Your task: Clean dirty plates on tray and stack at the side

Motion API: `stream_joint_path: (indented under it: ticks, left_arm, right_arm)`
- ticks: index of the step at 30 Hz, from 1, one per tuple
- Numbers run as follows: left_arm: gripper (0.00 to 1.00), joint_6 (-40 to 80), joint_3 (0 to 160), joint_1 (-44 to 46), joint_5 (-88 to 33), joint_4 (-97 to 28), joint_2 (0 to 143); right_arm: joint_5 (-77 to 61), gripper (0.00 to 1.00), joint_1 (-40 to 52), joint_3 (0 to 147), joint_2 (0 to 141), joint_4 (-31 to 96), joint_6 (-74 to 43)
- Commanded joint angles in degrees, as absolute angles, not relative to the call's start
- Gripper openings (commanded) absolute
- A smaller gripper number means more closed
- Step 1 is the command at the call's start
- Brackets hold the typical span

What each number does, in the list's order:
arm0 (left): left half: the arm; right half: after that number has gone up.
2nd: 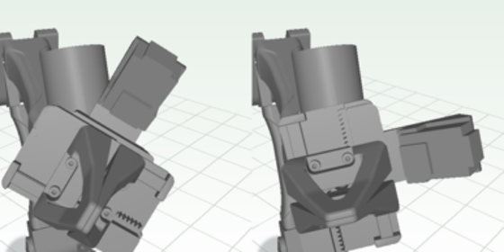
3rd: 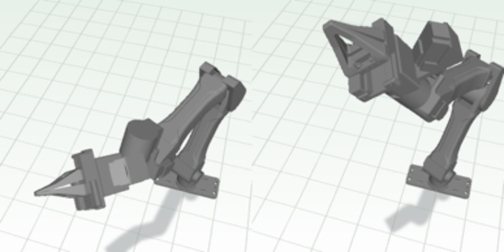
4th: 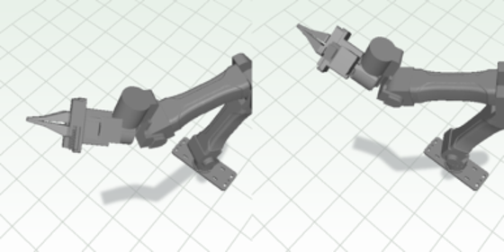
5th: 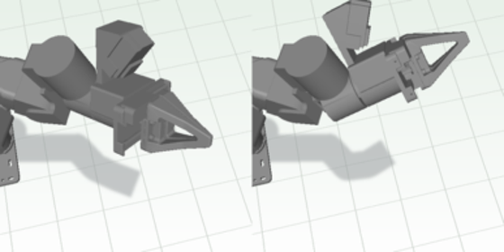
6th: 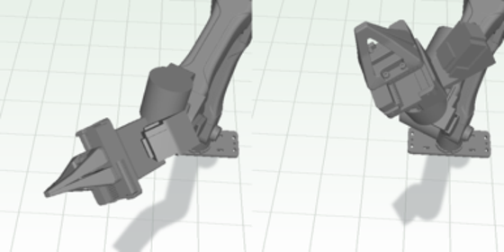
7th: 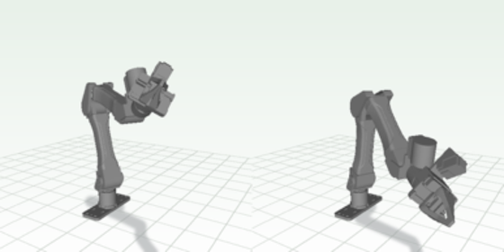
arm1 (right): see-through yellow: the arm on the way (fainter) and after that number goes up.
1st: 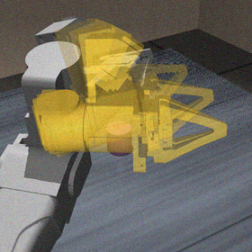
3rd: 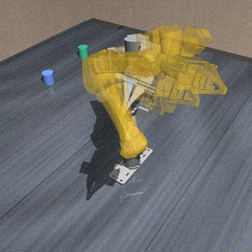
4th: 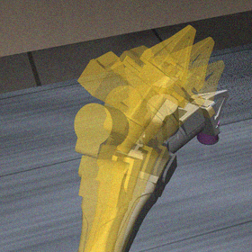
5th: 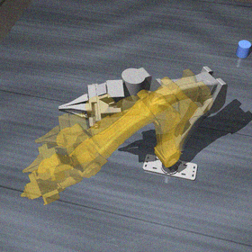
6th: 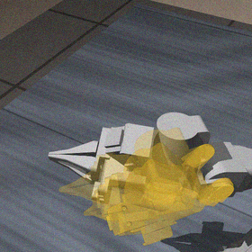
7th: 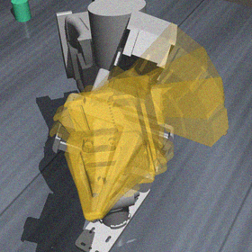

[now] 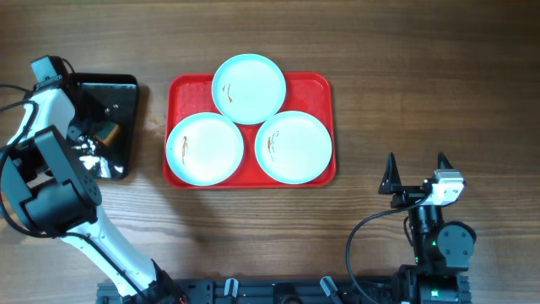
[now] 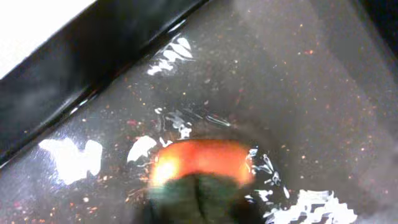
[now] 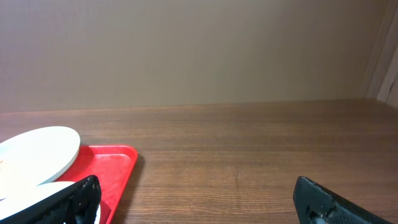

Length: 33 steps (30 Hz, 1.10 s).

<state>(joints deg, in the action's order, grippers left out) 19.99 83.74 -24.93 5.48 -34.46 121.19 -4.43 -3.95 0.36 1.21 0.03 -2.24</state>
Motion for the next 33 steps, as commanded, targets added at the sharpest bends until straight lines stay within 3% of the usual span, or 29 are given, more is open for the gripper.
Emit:
stream_joint_path:
  ticks: [1, 3, 10, 13, 14, 17, 18, 19, 22, 23, 25, 27, 29, 30, 31, 33]
  left_arm:
    - [0.11, 19.7, 84.3, -25.3, 5.0, -35.5, 121.1]
    - [1.00, 19.7, 84.4, -25.3, 5.0, -36.8, 119.0]
    - [0.97, 19.9, 84.2, -25.2, 1.0, -44.2, 113.7]
    - [0.50, 20.0, 81.9, -25.2, -3.2, -44.2, 114.4]
    - [0.42, 20.7, 80.4, -25.2, -3.2, -43.6, 114.5]
    - [0.43, 21.9, 76.7, -25.1, -3.2, -40.4, 114.5]
    - [0.65, 21.9, 75.3, -25.1, -3.2, -39.0, 114.5]
    - [0.78, 21.9, 74.1, -25.1, -3.2, -37.8, 114.5]
    - [0.80, 21.9, 71.9, -25.1, -3.2, -35.3, 114.5]
    - [0.74, 21.9, 71.6, -25.1, -3.2, -34.7, 114.5]
    - [0.04, 21.9, 71.6, -25.1, -3.2, -34.5, 114.5]
    - [0.04, 21.8, 71.7, -25.1, -3.2, -34.5, 114.2]
    - [0.10, 21.9, 71.7, -25.2, -3.2, -34.7, 113.2]
    - [0.60, 21.8, 71.7, -25.2, -3.2, -34.7, 112.5]
    - [1.00, 21.8, 71.7, -25.2, -3.2, -34.6, 112.0]
    - [1.00, 21.8, 71.7, -25.3, -3.2, -34.1, 111.1]
  right_arm:
    - [-4.2, 1.00, -4.1, 0.3, 0.8, -0.1, -1.6]
    - [-4.2, 1.00, -4.1, 0.3, 0.8, -0.1, -1.6]
    - [-4.2, 1.00, -4.1, 0.3, 0.8, -0.1, -1.6]
    - [-4.2, 1.00, -4.1, 0.3, 0.8, -0.1, -1.6]
    - [-4.2, 1.00, -4.1, 0.3, 0.8, -0.1, -1.6]
    - [-4.2, 1.00, -4.1, 0.3, 0.8, -0.1, -1.6]
    - [-4.2, 1.00, -4.1, 0.3, 0.8, -0.1, -1.6]
    - [-4.2, 1.00, -4.1, 0.3, 0.8, -0.1, -1.6]
    - [-4.2, 1.00, -4.1, 0.3, 0.8, -0.1, -1.6]
    - [-4.2, 1.00, -4.1, 0.3, 0.8, -0.1, -1.6]
    - [-4.2, 1.00, -4.1, 0.3, 0.8, -0.1, -1.6]
    - [-4.2, 1.00, -4.1, 0.3, 0.8, -0.1, -1.6]
    - [-4.2, 1.00, -4.1, 0.3, 0.8, -0.1, -1.6]
    - [-4.2, 1.00, -4.1, 0.3, 0.8, -0.1, -1.6]
    - [-4.2, 1.00, -4.1, 0.3, 0.8, -0.1, -1.6]
    - [-4.2, 1.00, -4.1, 0.3, 0.8, -0.1, -1.6]
